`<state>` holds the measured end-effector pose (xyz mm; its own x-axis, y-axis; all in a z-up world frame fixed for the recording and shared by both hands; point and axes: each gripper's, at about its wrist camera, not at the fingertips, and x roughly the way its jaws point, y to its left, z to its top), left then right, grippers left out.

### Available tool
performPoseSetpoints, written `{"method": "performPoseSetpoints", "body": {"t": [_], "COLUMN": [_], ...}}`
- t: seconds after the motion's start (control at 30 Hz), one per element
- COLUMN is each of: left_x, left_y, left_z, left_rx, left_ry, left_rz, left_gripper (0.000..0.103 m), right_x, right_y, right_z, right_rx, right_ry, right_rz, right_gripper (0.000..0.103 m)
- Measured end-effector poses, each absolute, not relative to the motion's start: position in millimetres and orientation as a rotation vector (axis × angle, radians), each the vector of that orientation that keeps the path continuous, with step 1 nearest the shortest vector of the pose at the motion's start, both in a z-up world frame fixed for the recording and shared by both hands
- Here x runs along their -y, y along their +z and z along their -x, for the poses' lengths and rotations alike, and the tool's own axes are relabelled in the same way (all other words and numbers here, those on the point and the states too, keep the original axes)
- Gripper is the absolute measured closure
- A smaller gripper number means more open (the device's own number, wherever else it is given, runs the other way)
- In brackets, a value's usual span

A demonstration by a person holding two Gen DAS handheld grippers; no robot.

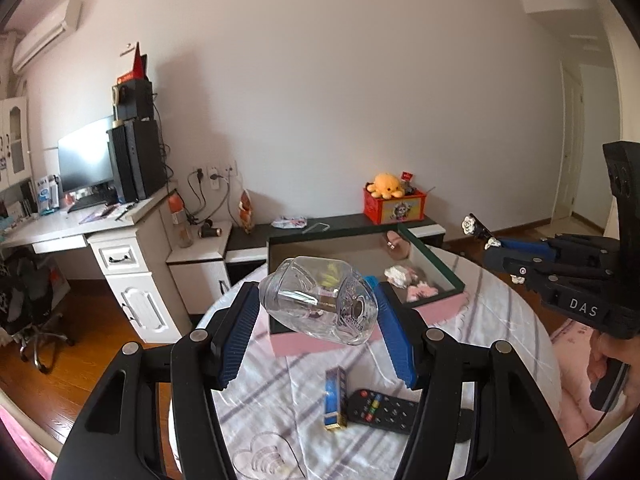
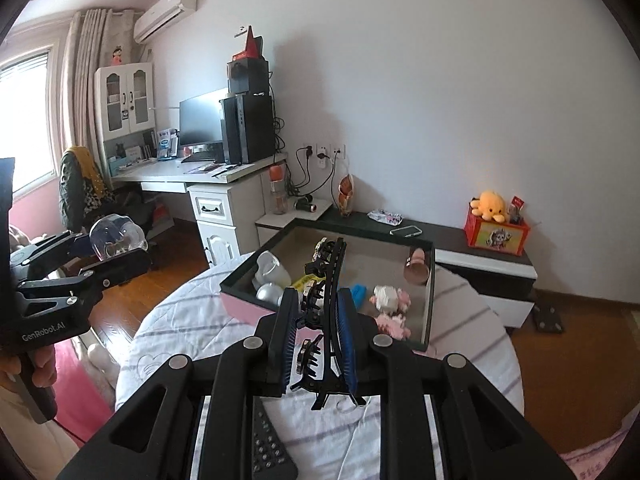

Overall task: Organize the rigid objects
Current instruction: 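Carry the glass bottle and hair clip over the pink box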

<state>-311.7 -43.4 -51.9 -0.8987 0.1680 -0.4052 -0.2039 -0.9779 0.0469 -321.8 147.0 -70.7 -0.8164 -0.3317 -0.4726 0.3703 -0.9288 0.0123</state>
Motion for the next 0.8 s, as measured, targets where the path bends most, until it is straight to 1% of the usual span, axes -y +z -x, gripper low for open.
{"method": "performPoseSetpoints", "body": {"t": [0.23,0.43,0.8], "left_x": [47.0,35.5,-5.6], "left_y": [-47.9,-57.4,-129.2], "left_z": [342.5,396.0,480.2], "left_rx": [-0.153,-0.173,-0.269], "left_ry": [2.931,2.885,2.740], "left_rz": [0.610,0.684,0.968], "left_gripper": [0.043,0.043,0.043], "right_x": [-143.2,-142.0,-139.0], "right_y": [-72.8,-87.4,-147.6], "right_z": [353.9,393.7,461.8], "right_rx": [-0.146,-0.161,-0.160], "right_ry": [-2.662,-2.638,-2.539], "right_rz": [-0.696,-0.758,-0.985], "right_gripper": [0.083,0.083,0.083]}}
